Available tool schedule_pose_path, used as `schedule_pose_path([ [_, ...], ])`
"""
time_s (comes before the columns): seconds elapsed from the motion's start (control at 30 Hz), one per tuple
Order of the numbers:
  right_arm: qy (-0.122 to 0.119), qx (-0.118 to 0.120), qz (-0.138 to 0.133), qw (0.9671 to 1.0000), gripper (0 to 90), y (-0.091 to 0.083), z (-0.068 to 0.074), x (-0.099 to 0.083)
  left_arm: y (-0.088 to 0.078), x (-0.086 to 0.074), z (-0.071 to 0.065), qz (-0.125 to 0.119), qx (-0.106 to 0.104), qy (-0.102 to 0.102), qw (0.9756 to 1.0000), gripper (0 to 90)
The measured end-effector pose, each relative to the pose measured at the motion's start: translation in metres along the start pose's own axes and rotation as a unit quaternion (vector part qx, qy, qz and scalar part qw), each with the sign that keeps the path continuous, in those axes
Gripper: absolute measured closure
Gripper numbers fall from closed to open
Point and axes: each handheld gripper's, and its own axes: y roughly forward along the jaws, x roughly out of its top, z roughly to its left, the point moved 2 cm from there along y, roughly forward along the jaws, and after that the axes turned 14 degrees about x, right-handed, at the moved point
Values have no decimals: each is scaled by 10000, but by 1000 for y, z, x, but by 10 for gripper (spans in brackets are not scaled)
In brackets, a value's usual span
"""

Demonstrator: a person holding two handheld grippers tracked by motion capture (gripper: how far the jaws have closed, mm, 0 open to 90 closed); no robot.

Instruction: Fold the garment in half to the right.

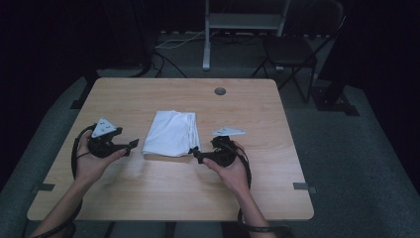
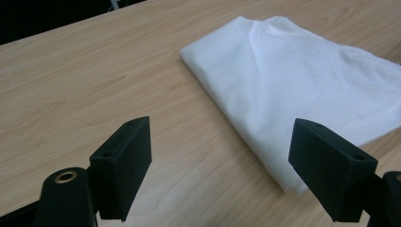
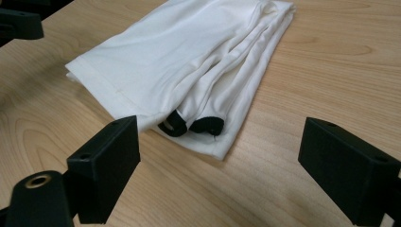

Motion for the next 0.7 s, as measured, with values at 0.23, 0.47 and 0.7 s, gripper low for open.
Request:
schedule_pose_path([
  [0.23, 0, -1, -43, 10000, 127, -7, -1, -2, -12, -13, 11, 22, 88, -1, 10000, 215],
  [0.47, 17, -74, -95, 9999, 127, -17, -5, -4, -23, -24, 18, -11, 154, -45, 9999, 216],
  [0.7, 0, -130, -119, 9998, 127, -25, -7, -7, -31, -35, 22, -6, 179, -83, 9998, 216],
])
